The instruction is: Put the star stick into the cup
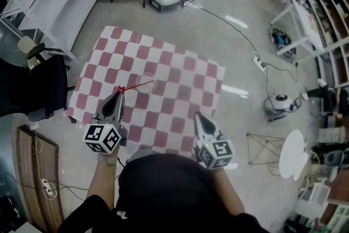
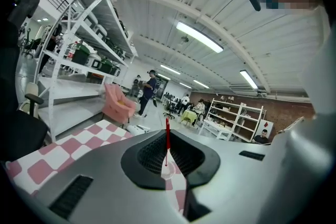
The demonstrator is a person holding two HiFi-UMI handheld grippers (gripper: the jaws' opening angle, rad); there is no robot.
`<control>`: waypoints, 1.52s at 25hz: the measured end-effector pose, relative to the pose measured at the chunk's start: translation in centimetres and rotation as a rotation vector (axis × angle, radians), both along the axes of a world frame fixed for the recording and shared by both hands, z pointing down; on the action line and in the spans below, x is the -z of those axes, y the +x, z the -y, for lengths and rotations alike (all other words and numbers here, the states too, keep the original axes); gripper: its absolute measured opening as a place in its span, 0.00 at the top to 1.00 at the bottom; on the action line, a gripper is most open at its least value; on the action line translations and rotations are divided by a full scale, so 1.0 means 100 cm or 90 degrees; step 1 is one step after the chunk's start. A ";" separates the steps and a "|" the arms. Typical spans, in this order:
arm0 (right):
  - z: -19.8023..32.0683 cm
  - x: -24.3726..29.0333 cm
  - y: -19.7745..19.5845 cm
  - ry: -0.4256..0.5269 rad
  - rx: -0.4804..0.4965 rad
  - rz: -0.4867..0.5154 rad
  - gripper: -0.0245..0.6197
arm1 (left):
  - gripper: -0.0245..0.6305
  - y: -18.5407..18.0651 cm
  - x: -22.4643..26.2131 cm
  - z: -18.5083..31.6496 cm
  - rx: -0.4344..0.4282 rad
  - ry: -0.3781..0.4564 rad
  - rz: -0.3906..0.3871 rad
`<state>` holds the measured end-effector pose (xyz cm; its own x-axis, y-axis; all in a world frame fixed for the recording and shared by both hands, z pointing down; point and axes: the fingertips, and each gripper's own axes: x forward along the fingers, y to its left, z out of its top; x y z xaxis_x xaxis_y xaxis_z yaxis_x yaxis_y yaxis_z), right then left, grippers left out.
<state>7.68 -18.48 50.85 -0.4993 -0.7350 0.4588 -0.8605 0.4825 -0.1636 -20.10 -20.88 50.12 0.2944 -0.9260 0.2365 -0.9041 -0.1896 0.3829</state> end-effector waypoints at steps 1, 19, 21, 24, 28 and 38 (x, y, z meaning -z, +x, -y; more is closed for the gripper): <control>0.001 -0.001 -0.003 -0.004 0.001 -0.006 0.94 | 0.88 -0.002 -0.006 0.000 0.000 -0.007 0.001; 0.011 -0.024 -0.021 -0.046 0.018 -0.038 0.94 | 0.88 -0.008 -0.093 0.028 -0.006 -0.102 -0.010; 0.011 -0.024 -0.021 -0.048 0.019 -0.037 0.94 | 0.88 -0.007 -0.096 0.029 -0.008 -0.106 -0.009; 0.012 -0.025 -0.019 -0.049 0.017 -0.035 0.94 | 0.88 -0.003 -0.099 0.030 -0.012 -0.110 0.001; 0.013 -0.025 -0.017 -0.052 0.018 -0.030 0.94 | 0.80 -0.002 -0.101 0.030 -0.008 -0.122 0.013; 0.007 -0.020 -0.016 -0.045 0.047 -0.005 0.94 | 0.65 0.000 -0.078 0.009 0.024 -0.119 0.035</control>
